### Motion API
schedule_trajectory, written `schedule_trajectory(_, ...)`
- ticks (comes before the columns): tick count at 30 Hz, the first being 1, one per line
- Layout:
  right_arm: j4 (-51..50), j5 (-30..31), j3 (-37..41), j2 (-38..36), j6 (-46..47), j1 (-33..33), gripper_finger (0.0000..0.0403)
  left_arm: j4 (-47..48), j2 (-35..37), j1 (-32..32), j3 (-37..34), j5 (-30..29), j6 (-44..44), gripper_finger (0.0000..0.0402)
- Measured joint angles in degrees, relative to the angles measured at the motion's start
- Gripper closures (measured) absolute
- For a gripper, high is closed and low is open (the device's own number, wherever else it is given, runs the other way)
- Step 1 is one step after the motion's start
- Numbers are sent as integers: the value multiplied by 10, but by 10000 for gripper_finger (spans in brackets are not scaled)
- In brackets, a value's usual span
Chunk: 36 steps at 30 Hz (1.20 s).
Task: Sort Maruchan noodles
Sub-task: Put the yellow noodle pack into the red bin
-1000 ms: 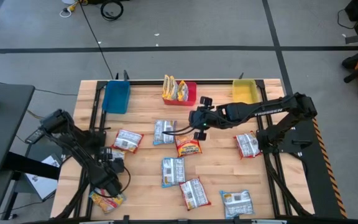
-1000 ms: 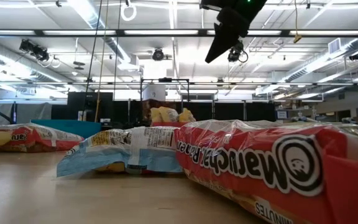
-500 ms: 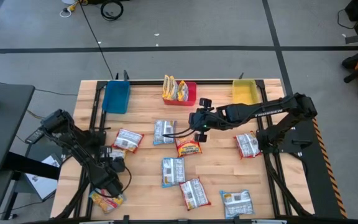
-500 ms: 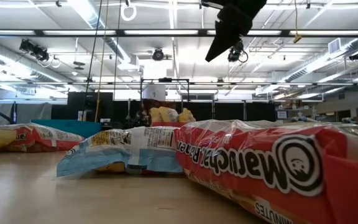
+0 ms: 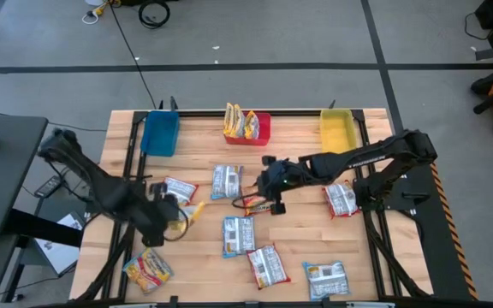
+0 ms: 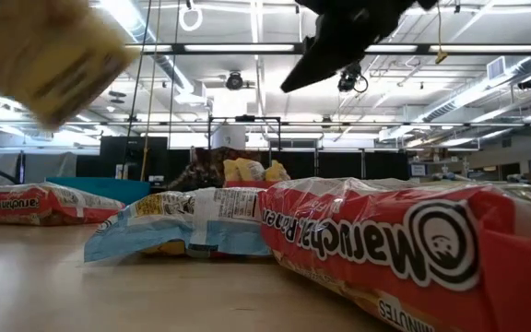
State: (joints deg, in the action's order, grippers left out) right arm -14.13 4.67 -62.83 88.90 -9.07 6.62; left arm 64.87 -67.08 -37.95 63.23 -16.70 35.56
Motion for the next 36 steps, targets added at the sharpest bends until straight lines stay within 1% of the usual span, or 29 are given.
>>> schedule_trajectory(2, 101, -18, 44, 0, -42, 1, 244, -49, 34, 14, 1, -14, -57, 400)
schedule_trajectory(4, 198, -29, 77, 1, -83, 1, 229, -100, 60, 27, 1, -16, -119, 400)
schedule_trajectory(6, 282, -32, 96, 1, -116, 1, 211, -146, 78, 40, 1, -16, -183, 400)
schedule_trajectory(8, 343, -31, 103, 1, -127, 1, 191, -196, 88, 53, 1, -17, -253, 400)
schedule_trajectory(11, 395, -39, 104, 1, -139, 1, 157, -263, 91, 76, 1, -18, -356, 401)
schedule_trajectory(14, 439, -52, 104, 1, -156, 9, 119, -306, 89, 103, 1, -7, -433, 401)
schedule_trajectory(17, 470, -60, 104, 0, -192, 20, 86, -347, 82, 141, 1, 25, -486, 401)
schedule_trajectory(20, 494, -60, 104, 0, -224, 29, 69, -373, 81, 179, 1, 74, -514, 401)
schedule_trajectory(24, 534, -60, 101, 0, -214, 31, 70, -395, 69, 226, 1, 115, -542, 400)
schedule_trajectory(30, 519, -58, 60, 0, -211, 31, 87, -440, 23, 278, 1, 187, -568, 399)
schedule_trajectory(33, 488, -60, 46, 0, -211, 31, 100, -471, 2, 295, 1, 196, -576, 399)
schedule_trajectory(36, 469, -60, 45, 0, -191, 31, 131, -482, -5, 309, 1, 196, -579, 399)
